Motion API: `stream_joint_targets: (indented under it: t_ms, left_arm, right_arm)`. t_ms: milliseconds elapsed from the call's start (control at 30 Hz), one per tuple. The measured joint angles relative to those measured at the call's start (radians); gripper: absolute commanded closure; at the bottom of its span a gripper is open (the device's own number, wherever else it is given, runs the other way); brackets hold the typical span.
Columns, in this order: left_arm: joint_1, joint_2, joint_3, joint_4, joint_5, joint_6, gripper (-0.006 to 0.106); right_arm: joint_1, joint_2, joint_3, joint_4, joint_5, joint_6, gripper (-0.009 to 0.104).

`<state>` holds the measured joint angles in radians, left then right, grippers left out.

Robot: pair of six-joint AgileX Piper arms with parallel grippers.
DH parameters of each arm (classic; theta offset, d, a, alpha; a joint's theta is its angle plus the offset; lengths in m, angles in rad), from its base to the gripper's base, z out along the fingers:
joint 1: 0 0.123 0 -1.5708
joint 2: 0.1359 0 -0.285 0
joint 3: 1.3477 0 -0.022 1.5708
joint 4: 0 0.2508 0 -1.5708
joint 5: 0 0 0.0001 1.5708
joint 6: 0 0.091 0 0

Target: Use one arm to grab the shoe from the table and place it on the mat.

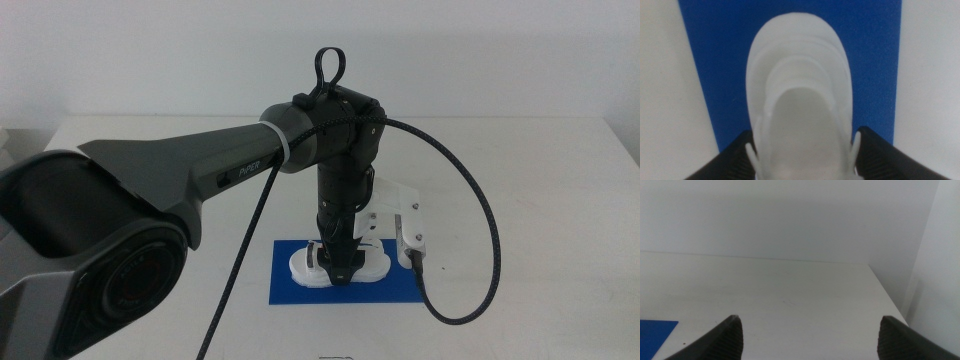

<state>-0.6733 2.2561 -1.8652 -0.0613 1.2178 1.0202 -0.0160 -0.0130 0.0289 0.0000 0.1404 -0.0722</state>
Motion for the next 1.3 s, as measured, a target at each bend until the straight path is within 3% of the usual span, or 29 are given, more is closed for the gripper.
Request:
stream_joint_targets:
  t_ms: [133, 467, 633, 900, 1133, 1300]
  left_arm:
    - [0.0, 0.003, 0.0, 0.001, 0.0, 0.0, 0.007]
    - [0.0, -0.08, 0.0, 0.004, 0.0, -0.012, 0.007]
    - [0.021, -0.229, 0.0, 0.0, 0.002, -0.128, 0.007]
    - [0.147, -0.518, 0.001, -0.008, 0.023, -0.496, 0.007]
    - [0.291, -0.765, 0.076, 0.001, 0.039, -0.537, 0.007]
    - [0.392, -0.957, 0.26, 0.006, 0.04, -0.552, 0.007]
  right_arm:
    - [0.0, 0.0, 0.0, 0.0, 0.0, 0.0, 0.001]
    - [0.0, 0.0, 0.0, 0.0, 0.0, 0.0, 0.001]
    - [0.0, 0.0, 0.0, 0.0, 0.0, 0.0, 0.001]
    - [0.0, 0.0, 0.0, 0.0, 0.0, 0.0, 0.001]
    - [0.0, 0.0, 0.0, 0.0, 0.0, 0.0, 0.001]
    - [0.0, 0.0, 0.0, 0.0, 0.0, 0.0, 0.001]
